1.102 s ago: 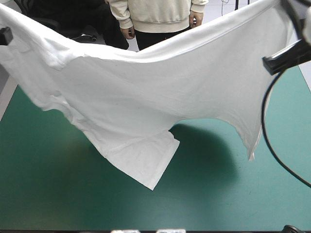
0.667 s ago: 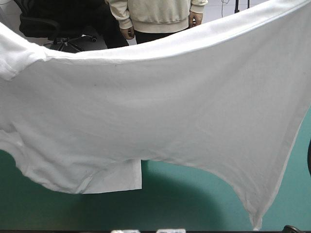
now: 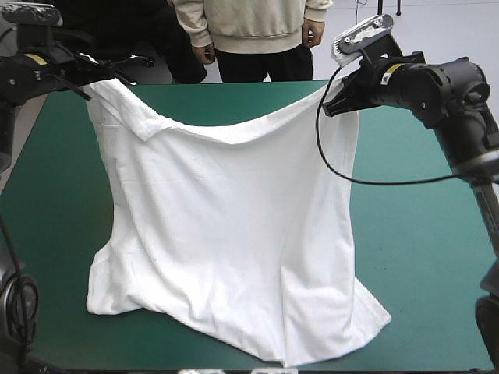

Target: Fold the cloth

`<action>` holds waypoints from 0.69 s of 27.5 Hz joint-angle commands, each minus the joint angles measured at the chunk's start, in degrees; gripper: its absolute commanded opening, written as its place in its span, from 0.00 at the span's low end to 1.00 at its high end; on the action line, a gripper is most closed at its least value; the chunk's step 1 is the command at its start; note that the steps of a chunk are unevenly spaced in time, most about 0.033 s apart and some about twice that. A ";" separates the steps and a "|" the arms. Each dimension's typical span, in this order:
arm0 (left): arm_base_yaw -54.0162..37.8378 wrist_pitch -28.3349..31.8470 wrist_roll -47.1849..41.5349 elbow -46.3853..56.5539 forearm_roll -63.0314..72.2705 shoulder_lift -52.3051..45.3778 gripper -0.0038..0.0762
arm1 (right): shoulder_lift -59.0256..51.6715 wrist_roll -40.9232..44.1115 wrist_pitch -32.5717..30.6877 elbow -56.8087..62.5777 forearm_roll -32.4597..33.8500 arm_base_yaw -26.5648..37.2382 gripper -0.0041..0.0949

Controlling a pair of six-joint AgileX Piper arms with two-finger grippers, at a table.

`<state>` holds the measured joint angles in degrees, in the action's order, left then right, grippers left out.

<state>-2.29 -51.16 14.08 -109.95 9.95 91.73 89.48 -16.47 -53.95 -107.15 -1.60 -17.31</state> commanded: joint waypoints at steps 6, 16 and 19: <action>0.02 23.48 -0.16 -0.66 2.05 11.75 0.03 | 11.38 -7.81 23.47 -1.08 -10.59 10.56 0.02; 0.02 24.58 -0.41 -0.66 4.56 21.96 0.04 | 22.68 -9.43 31.82 -1.08 -10.43 12.53 0.06; 0.11 22.96 -0.40 -0.66 4.88 24.38 0.19 | 25.41 -9.32 31.82 -1.08 -10.56 12.65 0.21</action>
<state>-2.29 -30.55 14.02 -108.87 13.31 118.16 116.23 -25.29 -26.70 -106.78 -11.72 -5.59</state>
